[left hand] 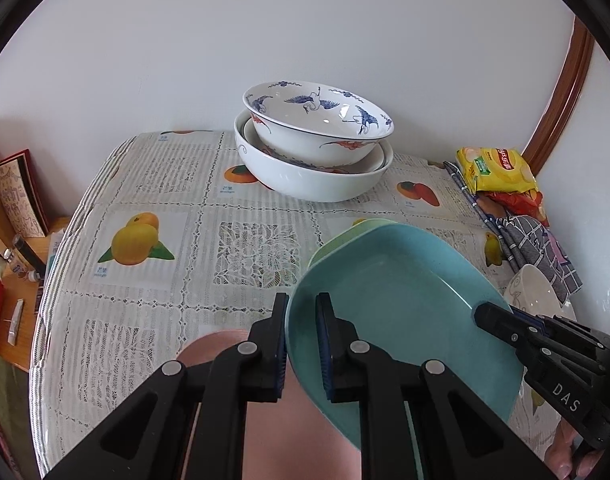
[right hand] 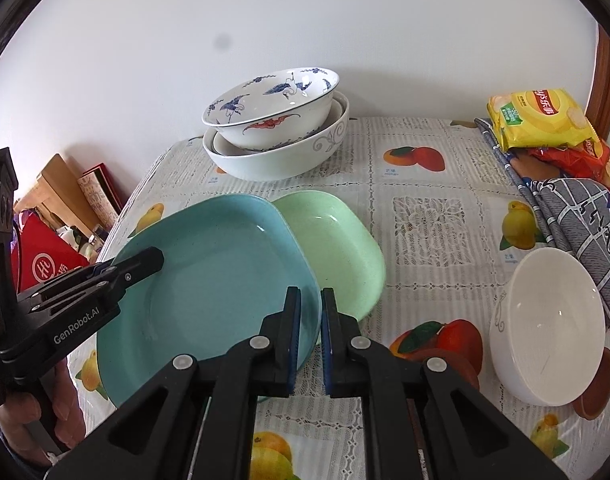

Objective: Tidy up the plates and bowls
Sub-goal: 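Lift the light-blue plate with both tools and carry it over the pink plate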

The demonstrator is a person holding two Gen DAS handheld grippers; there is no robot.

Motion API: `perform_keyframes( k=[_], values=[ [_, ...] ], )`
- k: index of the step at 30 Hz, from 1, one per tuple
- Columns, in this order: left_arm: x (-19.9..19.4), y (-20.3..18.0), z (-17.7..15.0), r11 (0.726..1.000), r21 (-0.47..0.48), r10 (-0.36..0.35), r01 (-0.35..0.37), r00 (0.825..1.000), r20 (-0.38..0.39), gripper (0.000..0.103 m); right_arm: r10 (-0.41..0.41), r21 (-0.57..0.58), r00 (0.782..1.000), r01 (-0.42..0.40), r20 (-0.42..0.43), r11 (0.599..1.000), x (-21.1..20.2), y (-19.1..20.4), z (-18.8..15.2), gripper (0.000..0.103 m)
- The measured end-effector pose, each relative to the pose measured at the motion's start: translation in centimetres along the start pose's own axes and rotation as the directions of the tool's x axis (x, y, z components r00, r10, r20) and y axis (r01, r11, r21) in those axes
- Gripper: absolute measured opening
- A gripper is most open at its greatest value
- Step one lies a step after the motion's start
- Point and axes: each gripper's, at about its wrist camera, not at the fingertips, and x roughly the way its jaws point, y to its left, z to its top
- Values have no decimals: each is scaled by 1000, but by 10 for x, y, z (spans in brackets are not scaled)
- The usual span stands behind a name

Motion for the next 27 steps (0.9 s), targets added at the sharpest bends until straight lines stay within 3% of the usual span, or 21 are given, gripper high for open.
perform_keyframes(
  k=[27],
  values=[
    [-56,-16,-48,1000,-29,11,-10,999,33,13,14,-35,999,-12,36,999,-57,3,-31,9]
  ],
)
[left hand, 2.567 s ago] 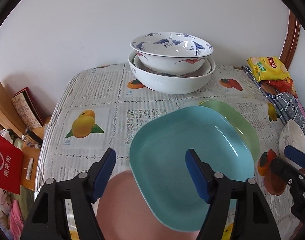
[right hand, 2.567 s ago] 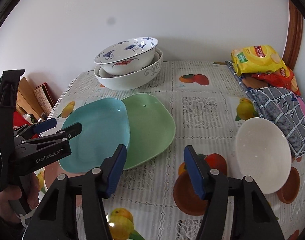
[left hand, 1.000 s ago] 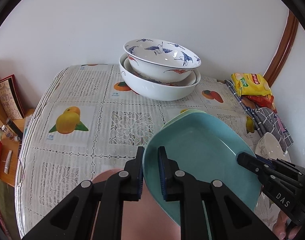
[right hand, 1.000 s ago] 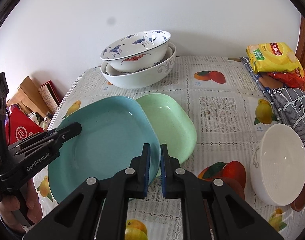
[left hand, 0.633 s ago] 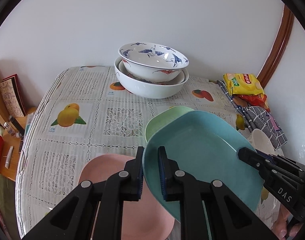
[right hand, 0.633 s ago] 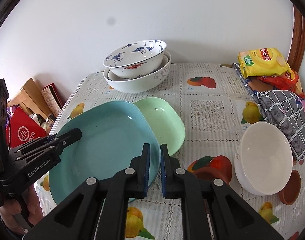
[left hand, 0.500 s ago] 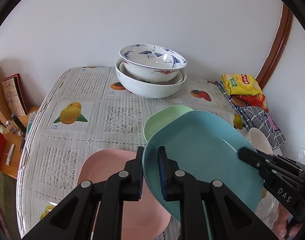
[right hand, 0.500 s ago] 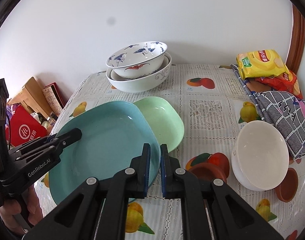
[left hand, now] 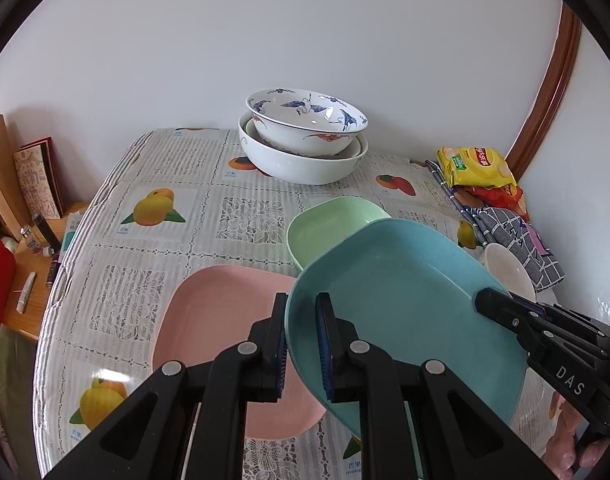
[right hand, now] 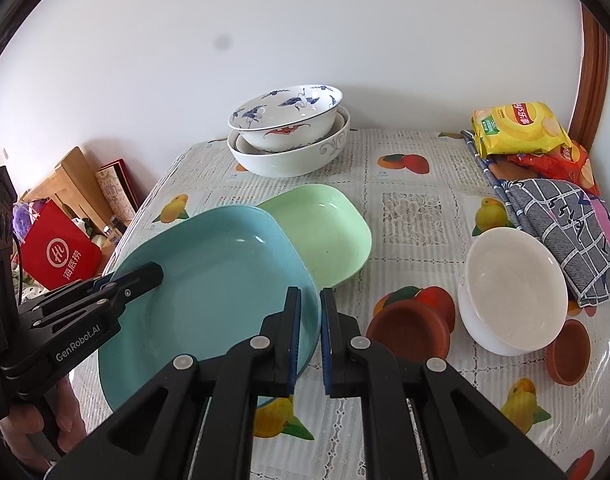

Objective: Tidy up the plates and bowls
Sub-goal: 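Lift the light-blue plate with both tools and carry it over the pink plate, then lower the light-blue plate onto the pink plate and open both tools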

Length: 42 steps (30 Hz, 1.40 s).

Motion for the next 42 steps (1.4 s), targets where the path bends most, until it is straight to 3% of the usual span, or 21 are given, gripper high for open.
perform_keyframes(
  k=[11,23,42],
  values=[
    [-14,22,-23,998,-37,43,-43,999,-3,13,33,-39,999,-33,-20,999,5,21,-14,9],
    [-10,65,-50,990,-107,90,-95,995,-46,13,88,-83,992,-96,-93,992,37,59,-28,9],
    [18,87,-50,979,-136,141,-149,987,-71,13,69,-152,982,-96,-174,984,95,79,-18,10]
  ],
)
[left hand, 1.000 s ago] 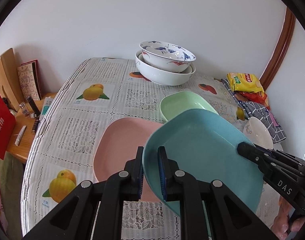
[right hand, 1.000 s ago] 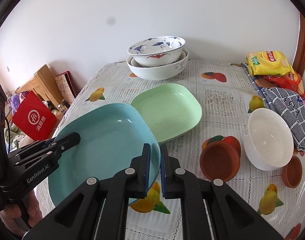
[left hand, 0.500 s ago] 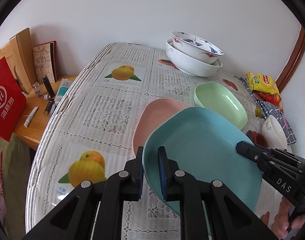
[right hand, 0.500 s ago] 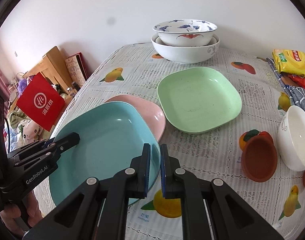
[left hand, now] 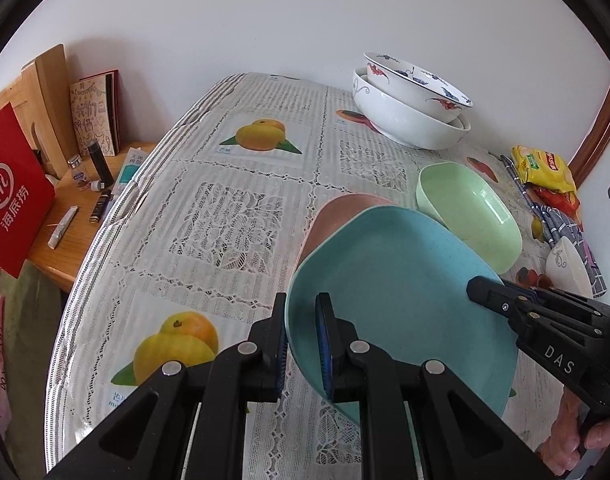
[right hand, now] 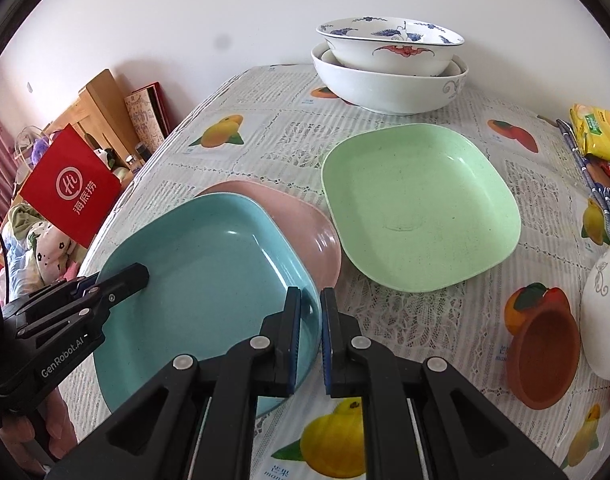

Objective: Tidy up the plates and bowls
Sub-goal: 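Lower the light-blue plate onto the pink plate and open both tools, then move both tools to the green plate and grip its rim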

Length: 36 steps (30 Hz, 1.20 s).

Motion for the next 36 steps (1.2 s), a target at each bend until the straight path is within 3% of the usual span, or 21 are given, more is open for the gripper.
perform_keyframes(
  k=[12,18,21,22,30,32,36],
  values=[
    [14,-4,6,1000,16,16,-16,1000,-22,16,-19,-41,1000,19,20,999,19,0,23,13],
    [14,-4,5,1000,25,12,-12,1000,-18,20,-22,-87,999,25,40,996,19,5,22,20],
    [13,-5,4,999,24,25,-24,1000,-17,48,-21,-88,998,26,55,996,14,5,22,34],
    [11,-5,4,999,24,29,-29,1000,-6,52,-30,-83,997,35,66,996,12,5,22,45],
    [-1,-10,6,999,28,20,-20,1000,14,52,-35,-43,994,39,107,998,-13,-7,19,58],
    [-4,-12,6,999,27,23,-24,1000,15,52,-48,-26,991,52,129,998,-21,-12,16,66],
    [-11,-21,7,999,37,25,-26,999,22,57,-102,-8,981,104,163,994,-40,-21,9,68]
  ],
)
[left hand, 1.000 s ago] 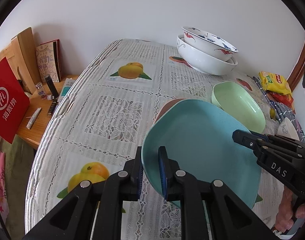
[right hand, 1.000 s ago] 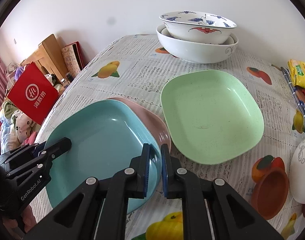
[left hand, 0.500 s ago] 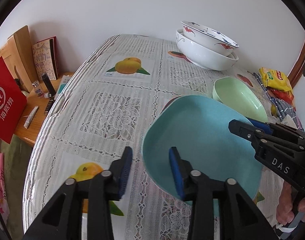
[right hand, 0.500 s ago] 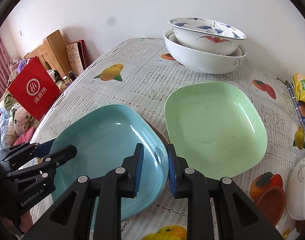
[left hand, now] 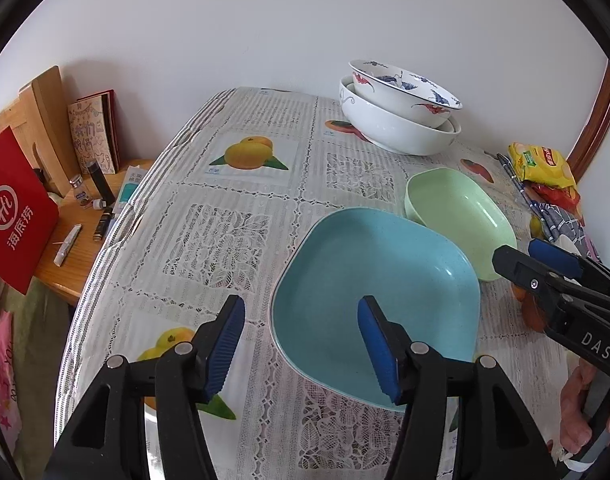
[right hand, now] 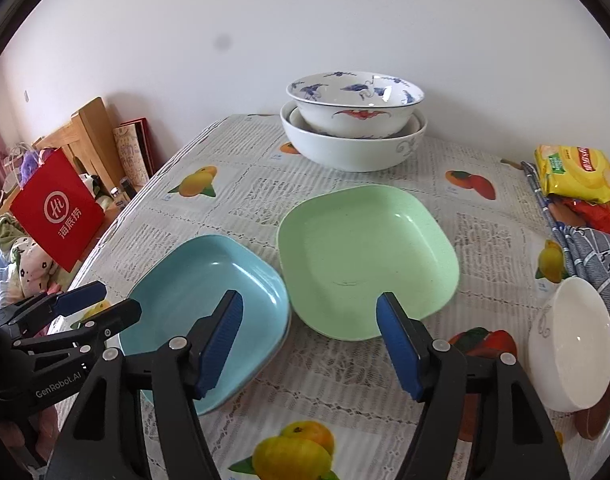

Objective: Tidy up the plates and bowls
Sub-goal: 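Move both tools to the green plate and grip its rim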

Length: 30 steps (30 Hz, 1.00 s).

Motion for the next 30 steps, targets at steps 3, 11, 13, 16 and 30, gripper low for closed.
perform_keyframes(
  k=[3,11,13,16,30],
  values=[
    [-6,-11,3,1000,15,4,-4,1000,16,57,-36,6,999,36,12,999,-14,-10,-2,68],
    [-19,-48,16,999,49,-2,-1,998,56,58,-84,3,996,84,27,996,-43,-36,-9,68],
    [-18,-56,21,999,49,4,-6,998,58,58,-103,1,994,103,42,995,-51,-43,-8,69],
    [-19,-65,31,999,38,-5,2,997,76,58,-106,33,993,104,50,994,-61,-58,-5,72],
    [10,-106,68,991,129,21,-24,999,30,58,-113,90,993,108,44,990,-47,-96,15,73]
  ],
)
